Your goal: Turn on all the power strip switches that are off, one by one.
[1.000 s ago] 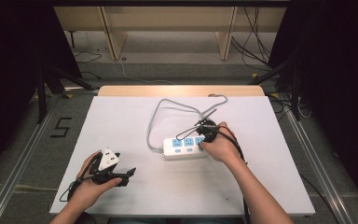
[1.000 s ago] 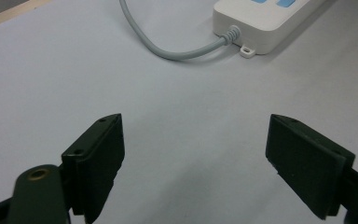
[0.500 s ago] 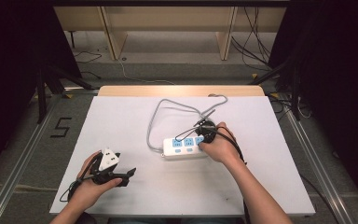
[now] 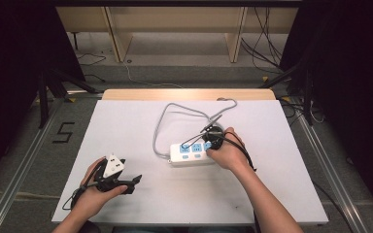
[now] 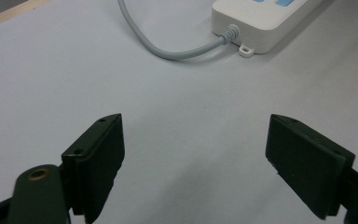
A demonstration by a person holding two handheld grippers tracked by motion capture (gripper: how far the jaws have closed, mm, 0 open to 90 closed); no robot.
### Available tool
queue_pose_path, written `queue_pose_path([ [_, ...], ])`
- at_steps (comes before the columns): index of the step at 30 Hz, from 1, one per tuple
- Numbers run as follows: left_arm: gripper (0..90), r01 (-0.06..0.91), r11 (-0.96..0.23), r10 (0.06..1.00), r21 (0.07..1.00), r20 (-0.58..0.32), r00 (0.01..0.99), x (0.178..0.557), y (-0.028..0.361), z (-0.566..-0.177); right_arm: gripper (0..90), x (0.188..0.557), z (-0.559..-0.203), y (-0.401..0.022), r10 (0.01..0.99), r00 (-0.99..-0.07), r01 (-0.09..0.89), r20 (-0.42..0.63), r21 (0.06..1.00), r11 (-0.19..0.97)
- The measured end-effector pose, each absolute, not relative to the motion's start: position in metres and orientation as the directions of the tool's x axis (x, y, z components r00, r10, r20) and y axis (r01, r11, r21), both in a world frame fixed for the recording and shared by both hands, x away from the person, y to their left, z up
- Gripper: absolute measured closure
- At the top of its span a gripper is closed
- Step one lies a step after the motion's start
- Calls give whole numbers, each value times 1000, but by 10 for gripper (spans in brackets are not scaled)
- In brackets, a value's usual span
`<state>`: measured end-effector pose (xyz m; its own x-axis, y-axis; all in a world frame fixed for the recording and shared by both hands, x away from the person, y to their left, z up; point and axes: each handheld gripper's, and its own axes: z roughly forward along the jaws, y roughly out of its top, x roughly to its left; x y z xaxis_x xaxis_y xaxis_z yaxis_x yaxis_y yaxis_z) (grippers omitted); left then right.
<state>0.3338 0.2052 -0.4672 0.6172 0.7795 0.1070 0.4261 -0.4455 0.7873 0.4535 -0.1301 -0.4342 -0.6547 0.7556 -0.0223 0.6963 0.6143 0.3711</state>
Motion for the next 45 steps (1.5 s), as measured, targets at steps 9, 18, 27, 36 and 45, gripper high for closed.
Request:
queue_pose_path([
  [9,192,427,-439,782,791,102,615,335,206,-468,900,454,-435,-135,766,-643,709,17,393,586],
  [18,192,428,-439,782,790,102,615,335,206,-468,900,452,-432,-141,771,-635,703,31,436,562],
  [27,192,428,-439,782,790,101,615,335,206,-468,892,452,-429,-143,772,-635,700,38,451,554],
  [36,192,430,-439,783,789,101,614,335,206,-468,876,448,-427,-146,770,-637,693,35,464,552],
  [45,192,432,-438,784,788,100,613,335,206,-468,853,443,-423,-155,770,-637,689,41,478,545],
])
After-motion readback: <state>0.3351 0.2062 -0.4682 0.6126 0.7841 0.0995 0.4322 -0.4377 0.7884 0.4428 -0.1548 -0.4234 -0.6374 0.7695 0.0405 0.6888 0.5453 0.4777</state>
